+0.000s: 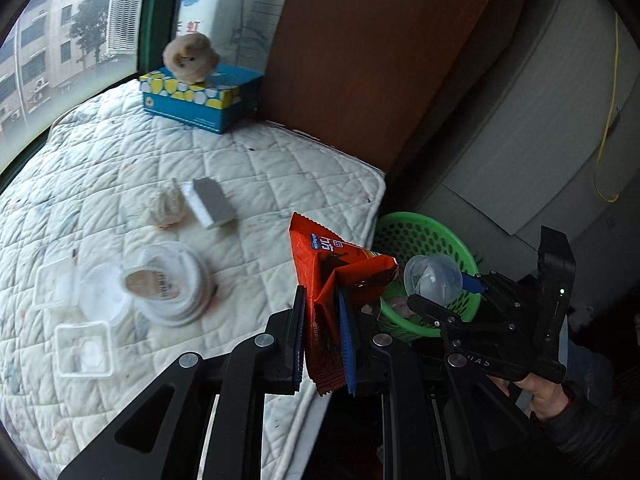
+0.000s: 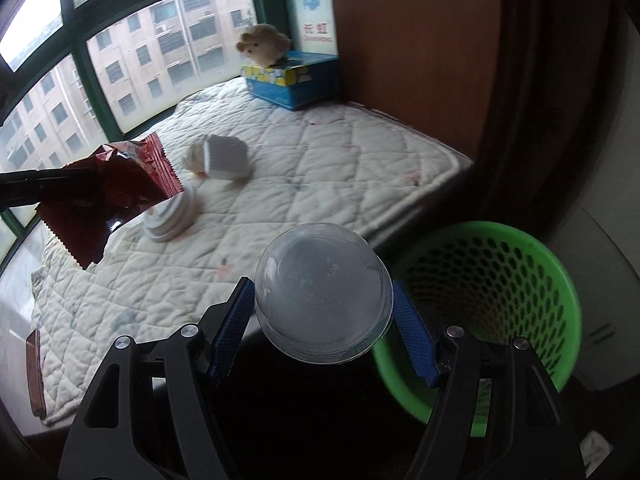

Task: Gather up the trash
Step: 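Drop the red packet and clear cup into the green basket with both tools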

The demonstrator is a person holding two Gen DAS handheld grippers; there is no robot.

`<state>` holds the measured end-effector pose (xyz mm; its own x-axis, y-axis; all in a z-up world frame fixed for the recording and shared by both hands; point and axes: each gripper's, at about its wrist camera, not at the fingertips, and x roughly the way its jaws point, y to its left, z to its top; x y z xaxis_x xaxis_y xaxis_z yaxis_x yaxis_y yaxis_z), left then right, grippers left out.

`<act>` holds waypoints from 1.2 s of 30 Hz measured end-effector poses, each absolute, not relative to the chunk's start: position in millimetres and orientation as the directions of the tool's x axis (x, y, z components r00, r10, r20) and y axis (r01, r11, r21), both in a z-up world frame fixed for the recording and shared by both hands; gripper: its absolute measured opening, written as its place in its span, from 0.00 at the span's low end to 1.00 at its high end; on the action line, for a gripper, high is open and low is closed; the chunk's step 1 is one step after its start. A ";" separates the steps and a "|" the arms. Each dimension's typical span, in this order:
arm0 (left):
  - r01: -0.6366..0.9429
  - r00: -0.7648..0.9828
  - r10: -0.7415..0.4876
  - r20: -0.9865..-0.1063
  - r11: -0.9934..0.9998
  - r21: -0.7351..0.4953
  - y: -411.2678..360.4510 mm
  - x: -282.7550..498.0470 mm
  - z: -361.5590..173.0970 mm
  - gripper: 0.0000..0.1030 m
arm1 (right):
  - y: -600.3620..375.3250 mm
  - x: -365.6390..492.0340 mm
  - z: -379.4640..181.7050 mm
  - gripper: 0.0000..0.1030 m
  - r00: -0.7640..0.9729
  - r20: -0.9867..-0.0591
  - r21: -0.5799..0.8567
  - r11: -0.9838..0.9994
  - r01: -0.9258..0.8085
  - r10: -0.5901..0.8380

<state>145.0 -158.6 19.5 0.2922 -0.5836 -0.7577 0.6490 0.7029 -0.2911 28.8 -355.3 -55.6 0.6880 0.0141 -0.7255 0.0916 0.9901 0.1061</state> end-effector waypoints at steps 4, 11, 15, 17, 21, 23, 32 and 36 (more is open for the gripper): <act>0.693 0.249 -0.599 -0.761 0.659 -0.292 -205.5 136.4 11.2 0.15 | -398.1 12.3 -62.9 0.68 0.673 -0.737 0.093 0.979 0.181 -0.055; 0.738 0.203 -0.596 -0.777 0.614 -0.278 -272.3 127.8 -7.3 0.15 | -459.5 -6.0 -81.2 0.68 0.623 -0.770 0.073 0.949 0.306 -0.142; 0.753 0.183 -0.590 -0.787 0.599 -0.274 -300.8 124.7 -19.1 0.15 | -482.9 -11.8 -92.5 0.70 0.601 -0.785 0.091 0.932 0.351 -0.150; 0.760 0.174 -0.587 -0.791 0.591 -0.271 -312.8 123.0 -25.1 0.15 | -491.9 -13.4 -97.0 0.72 0.594 -0.790 0.099 0.924 0.369 -0.152; 0.770 0.154 -0.580 -0.800 0.578 -0.270 -331.9 120.1 -37.5 0.15 | -505.1 -21.2 -98.8 0.79 0.595 -0.786 0.107 0.910 0.400 -0.169; 0.769 0.147 -0.576 -0.804 0.578 -0.274 -339.9 120.6 -44.0 0.17 | -510.4 -25.8 -97.9 0.79 0.597 -0.783 0.110 0.906 0.408 -0.174; 0.754 0.102 -0.589 -0.802 0.571 -0.324 -362.2 116.0 -67.4 0.43 | -515.3 -39.0 -87.8 0.81 0.628 -0.758 0.137 0.898 0.418 -0.177; 0.746 0.090 -0.597 -0.797 0.570 -0.343 -359.7 114.3 -69.8 0.48 | -512.2 -43.0 -81.7 0.81 0.641 -0.749 0.147 0.900 0.410 -0.169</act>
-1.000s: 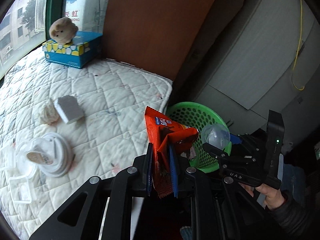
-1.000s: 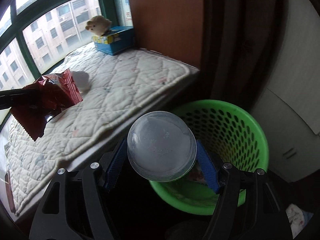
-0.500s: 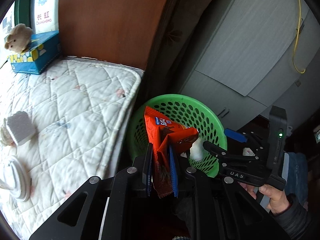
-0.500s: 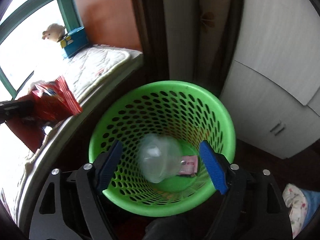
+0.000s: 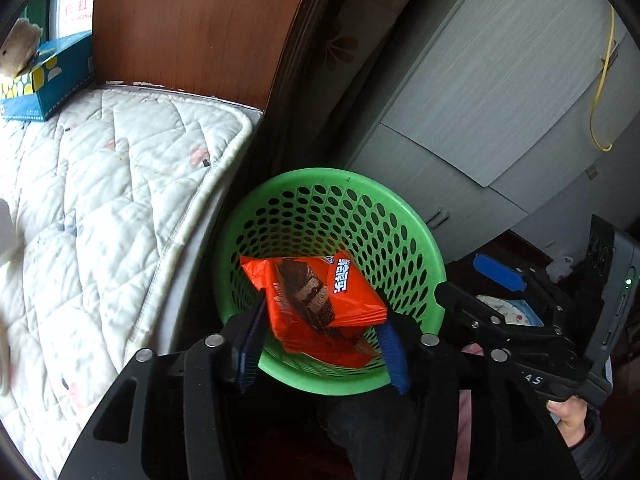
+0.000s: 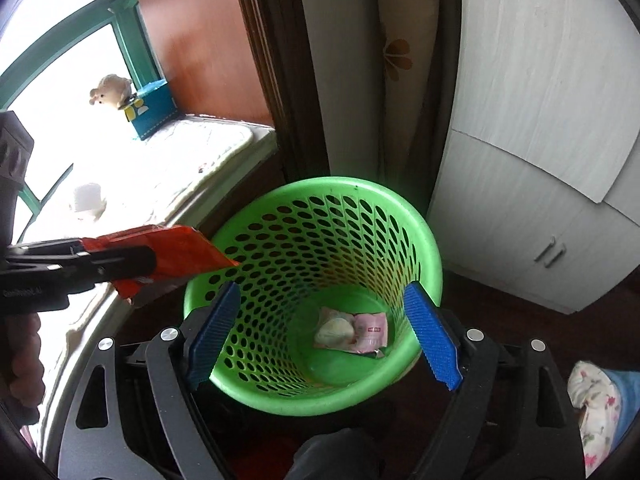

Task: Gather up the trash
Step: 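Drop the red packet and clear cup into the green basket with both tools, then bring both tools back over the mattress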

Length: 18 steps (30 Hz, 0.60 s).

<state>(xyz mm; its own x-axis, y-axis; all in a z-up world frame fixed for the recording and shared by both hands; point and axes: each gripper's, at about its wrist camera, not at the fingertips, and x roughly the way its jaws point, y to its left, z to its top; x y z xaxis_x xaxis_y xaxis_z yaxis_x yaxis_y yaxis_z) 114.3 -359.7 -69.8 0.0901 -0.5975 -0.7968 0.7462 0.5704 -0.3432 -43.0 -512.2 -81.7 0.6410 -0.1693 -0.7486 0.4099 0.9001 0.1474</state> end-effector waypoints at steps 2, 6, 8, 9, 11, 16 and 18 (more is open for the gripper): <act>0.741 0.085 -0.609 -0.789 0.568 -0.359 -354.5 114.1 -69.7 0.56 | -508.6 -44.2 -77.6 0.82 0.649 -0.741 0.144 0.903 0.405 -0.172; 0.737 0.076 -0.619 -0.782 0.563 -0.374 -349.0 114.0 -70.3 0.57 | -501.9 -45.2 -70.5 0.83 0.666 -0.725 0.146 0.906 0.396 -0.174; 0.734 0.075 -0.624 -0.778 0.562 -0.380 -346.5 114.4 -70.0 0.57 | -500.1 -45.0 -68.0 0.83 0.669 -0.723 0.150 0.907 0.394 -0.172; 0.731 0.077 -0.625 -0.777 0.565 -0.383 -345.5 115.1 -69.4 0.58 | -498.8 -44.9 -66.3 0.83 0.670 -0.721 0.147 0.907 0.394 -0.175; 0.730 0.081 -0.626 -0.776 0.567 -0.382 -343.2 115.6 -67.1 0.58 | -497.6 -46.9 -63.7 0.83 0.671 -0.718 0.138 0.908 0.395 -0.183; 0.723 0.108 -0.628 -0.771 0.582 -0.373 -334.2 117.0 -59.2 0.58 | -494.9 -47.9 -57.6 0.83 0.680 -0.709 0.136 0.910 0.392 -0.187; 0.714 0.116 -0.631 -0.767 0.589 -0.377 -330.3 118.2 -56.8 0.58 | -493.3 -46.9 -54.9 0.83 0.686 -0.705 0.147 0.911 0.386 -0.177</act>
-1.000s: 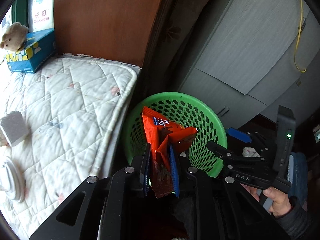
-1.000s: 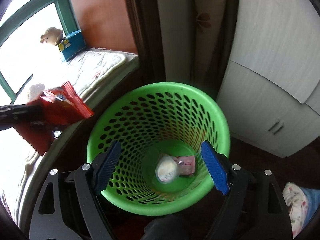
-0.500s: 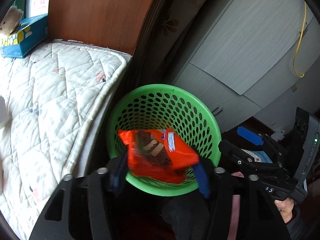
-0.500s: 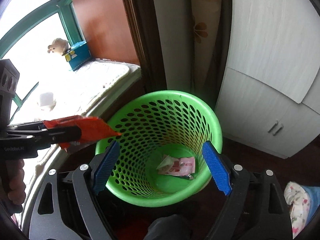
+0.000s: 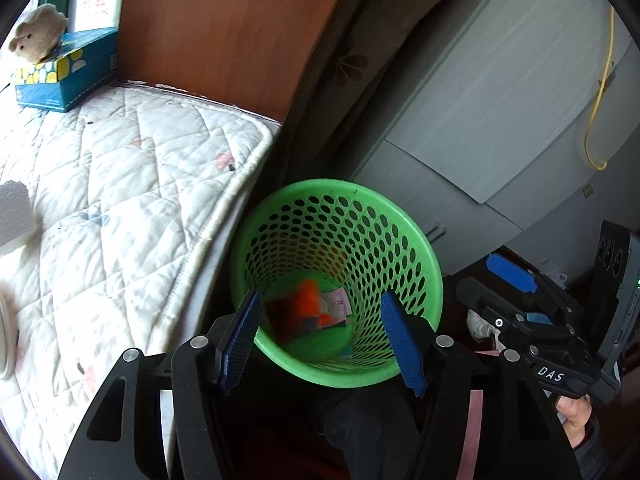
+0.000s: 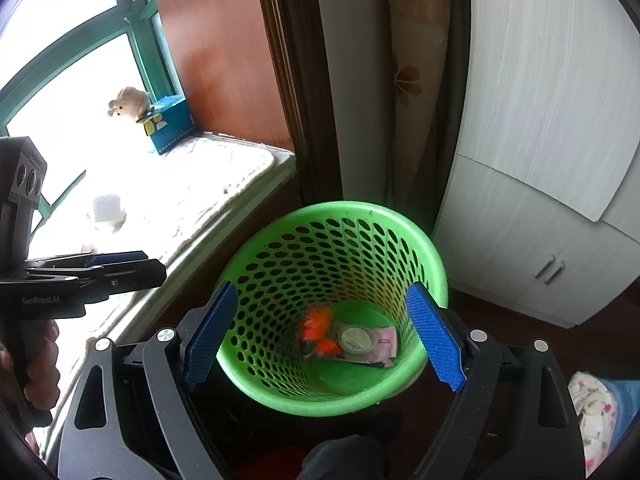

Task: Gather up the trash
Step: 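Bring both tools back over the mattress, then grasp a clear plastic box with the left tool while the right tool grasps a clear lid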

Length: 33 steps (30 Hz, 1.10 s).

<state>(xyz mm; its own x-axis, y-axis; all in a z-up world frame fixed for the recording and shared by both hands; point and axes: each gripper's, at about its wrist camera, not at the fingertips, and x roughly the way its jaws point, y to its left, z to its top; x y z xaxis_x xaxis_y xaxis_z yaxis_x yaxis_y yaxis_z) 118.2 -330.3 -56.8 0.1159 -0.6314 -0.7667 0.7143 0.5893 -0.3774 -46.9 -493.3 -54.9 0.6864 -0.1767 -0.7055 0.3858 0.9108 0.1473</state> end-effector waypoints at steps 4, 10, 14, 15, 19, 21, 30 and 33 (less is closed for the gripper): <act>0.716 0.164 -0.620 -0.767 0.610 -0.340 -316.1 117.8 -48.3 0.58 | -483.7 -43.6 -49.5 0.83 0.698 -0.698 0.147 0.923 0.357 -0.159; 0.675 0.238 -0.612 -0.754 0.662 -0.325 -267.5 129.4 -30.6 0.58 | -456.9 -26.7 -46.3 0.83 0.708 -0.697 0.141 0.948 0.287 -0.110; 0.631 0.296 -0.588 -0.753 0.712 -0.308 -224.7 141.6 -19.0 0.58 | -430.5 -8.7 -43.1 0.83 0.716 -0.695 0.147 0.964 0.223 -0.060; 0.619 0.311 -0.582 -0.751 0.724 -0.305 -213.1 144.9 -16.4 0.58 | -422.1 -3.6 -42.1 0.83 0.719 -0.694 0.146 0.968 0.202 -0.046; 0.558 0.378 -0.540 -0.752 0.781 -0.280 -164.9 157.4 -8.6 0.58 | -386.3 18.4 -38.8 0.83 0.722 -0.691 0.147 0.982 0.116 0.018; 0.521 0.416 -0.511 -0.752 0.812 -0.263 -139.7 163.1 -5.5 0.58 | -367.3 29.3 -37.2 0.83 0.722 -0.690 0.147 0.987 0.071 0.051; 0.363 0.504 -0.388 -0.772 0.906 -0.218 -28.0 188.7 -10.6 0.67 | -285.5 77.9 -34.7 0.83 0.700 -0.690 0.152 0.982 -0.110 0.185; 0.320 0.529 -0.332 -0.781 0.930 -0.179 -1.8 190.7 -17.2 0.80 | -261.4 93.1 -36.7 0.83 0.686 -0.692 0.159 0.975 -0.156 0.223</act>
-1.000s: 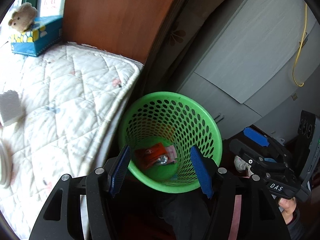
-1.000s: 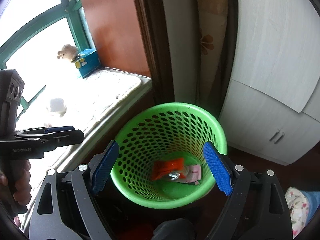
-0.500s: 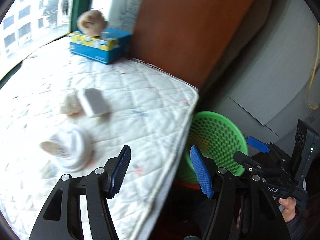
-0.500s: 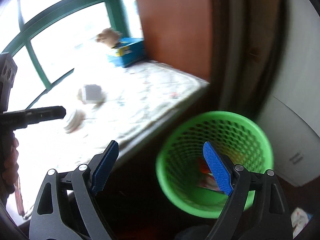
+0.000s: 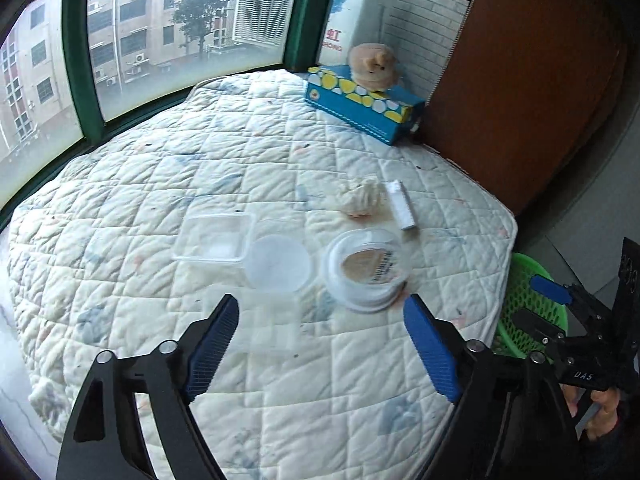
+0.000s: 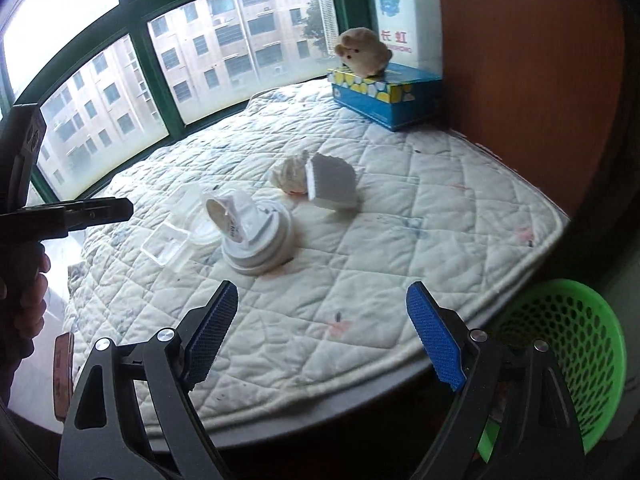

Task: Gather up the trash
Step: 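Grasp a clear plastic box with the left tool while the right tool grasps a clear lid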

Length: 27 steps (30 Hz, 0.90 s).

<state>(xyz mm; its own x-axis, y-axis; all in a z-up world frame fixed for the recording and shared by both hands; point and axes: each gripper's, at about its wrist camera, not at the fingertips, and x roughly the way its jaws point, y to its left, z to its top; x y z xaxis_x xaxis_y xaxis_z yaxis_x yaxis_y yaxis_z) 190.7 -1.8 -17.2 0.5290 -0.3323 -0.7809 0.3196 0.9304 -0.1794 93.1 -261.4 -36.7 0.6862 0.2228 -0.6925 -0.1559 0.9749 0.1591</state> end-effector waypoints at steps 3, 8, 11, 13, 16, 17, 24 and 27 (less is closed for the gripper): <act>0.299 0.522 -0.317 -0.792 0.938 -0.178 22.7 192.6 -24.4 0.81 | -237.3 108.7 -37.1 0.83 0.674 -0.694 0.160 0.966 -0.201 0.255; 0.273 0.491 -0.306 -0.815 0.943 -0.189 48.4 198.0 -42.3 0.82 | -201.6 135.5 -40.8 0.83 0.645 -0.706 0.147 0.952 -0.269 0.291; 0.287 0.472 -0.311 -0.825 0.939 -0.190 53.7 197.3 -52.3 0.87 | -183.7 154.5 -48.0 0.83 0.628 -0.722 0.124 0.947 -0.295 0.290; 0.300 0.463 -0.303 -0.833 0.938 -0.175 53.8 197.3 -58.0 0.88 | -174.7 165.8 -53.9 0.83 0.618 -0.732 0.115 0.945 -0.305 0.288; 0.308 0.443 -0.306 -0.843 0.935 -0.177 55.3 200.7 -66.2 0.88 | -164.6 180.0 -61.9 0.83 0.607 -0.743 0.102 0.943 -0.315 0.283; 0.306 0.442 -0.301 -0.845 0.936 -0.173 56.1 202.4 -68.5 0.88 | -161.7 184.8 -64.4 0.83 0.603 -0.747 0.099 0.944 -0.316 0.280; 0.300 0.406 -0.320 -0.856 0.932 -0.205 63.6 223.5 -81.1 0.87 | -154.5 209.9 -80.6 0.81 0.580 -0.774 0.082 0.949 -0.305 0.253; 0.304 0.368 -0.330 -0.869 0.926 -0.224 61.6 234.8 -87.5 0.76 | -156.3 214.5 -84.2 0.68 0.571 -0.782 0.092 0.953 -0.289 0.248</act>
